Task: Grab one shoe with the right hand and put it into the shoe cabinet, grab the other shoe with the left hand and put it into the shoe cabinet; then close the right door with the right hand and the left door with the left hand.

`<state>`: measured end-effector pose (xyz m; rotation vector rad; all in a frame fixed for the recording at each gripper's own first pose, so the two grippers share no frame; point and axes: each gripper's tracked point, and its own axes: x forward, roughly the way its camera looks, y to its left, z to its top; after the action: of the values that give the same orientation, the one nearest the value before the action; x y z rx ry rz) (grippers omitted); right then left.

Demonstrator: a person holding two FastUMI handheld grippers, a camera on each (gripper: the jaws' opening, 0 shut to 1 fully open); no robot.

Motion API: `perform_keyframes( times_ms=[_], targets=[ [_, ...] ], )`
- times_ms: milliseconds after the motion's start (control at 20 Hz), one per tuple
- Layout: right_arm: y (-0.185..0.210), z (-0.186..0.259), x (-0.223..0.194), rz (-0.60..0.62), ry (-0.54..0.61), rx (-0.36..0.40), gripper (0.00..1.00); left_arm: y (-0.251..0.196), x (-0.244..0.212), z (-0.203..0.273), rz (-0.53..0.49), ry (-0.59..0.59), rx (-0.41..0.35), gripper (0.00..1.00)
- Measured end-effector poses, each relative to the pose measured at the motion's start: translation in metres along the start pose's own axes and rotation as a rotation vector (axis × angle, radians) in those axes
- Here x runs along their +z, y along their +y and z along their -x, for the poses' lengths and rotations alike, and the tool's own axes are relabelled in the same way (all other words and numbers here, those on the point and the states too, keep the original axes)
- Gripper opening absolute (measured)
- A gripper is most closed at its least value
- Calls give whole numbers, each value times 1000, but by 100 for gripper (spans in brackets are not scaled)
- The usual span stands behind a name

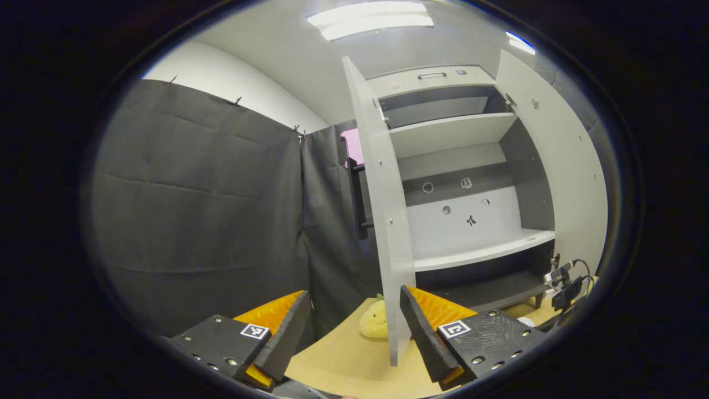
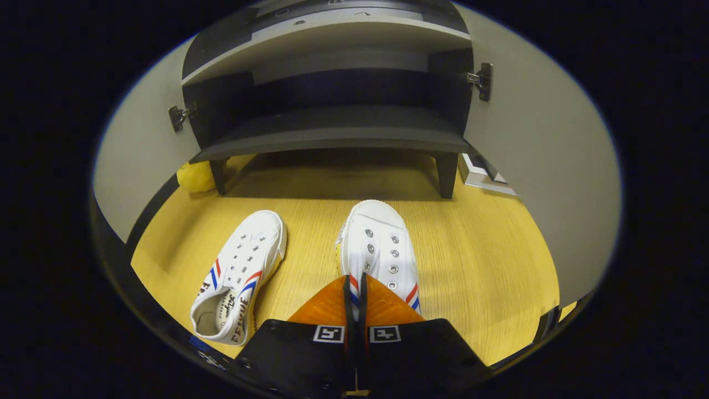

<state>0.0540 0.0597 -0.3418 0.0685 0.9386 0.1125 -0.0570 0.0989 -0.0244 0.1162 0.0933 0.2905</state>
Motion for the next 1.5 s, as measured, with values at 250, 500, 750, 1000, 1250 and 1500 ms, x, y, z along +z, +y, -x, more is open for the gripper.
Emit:
perform_keyframes(
  times_ms=[250,500,750,1000,1250,1500],
  targets=[
    [1,37,50,-36,-123,26,2,-10,6,-3,8,-19,-27,94],
    [6,89,116,-46,-274,57,2,-21,7,-3,19,-29,-54,94],
    [15,133,180,-23,-393,83,2,-29,5,-4,40,-28,-68,95],
    [23,146,245,-16,-499,91,2,-30,4,-3,57,-27,-75,94],
    [24,140,317,-36,-572,80,2,-30,0,-1,67,-15,-82,94],
    [21,117,382,-66,-590,51,2,-31,-2,0,69,-7,-84,94]
  ],
)
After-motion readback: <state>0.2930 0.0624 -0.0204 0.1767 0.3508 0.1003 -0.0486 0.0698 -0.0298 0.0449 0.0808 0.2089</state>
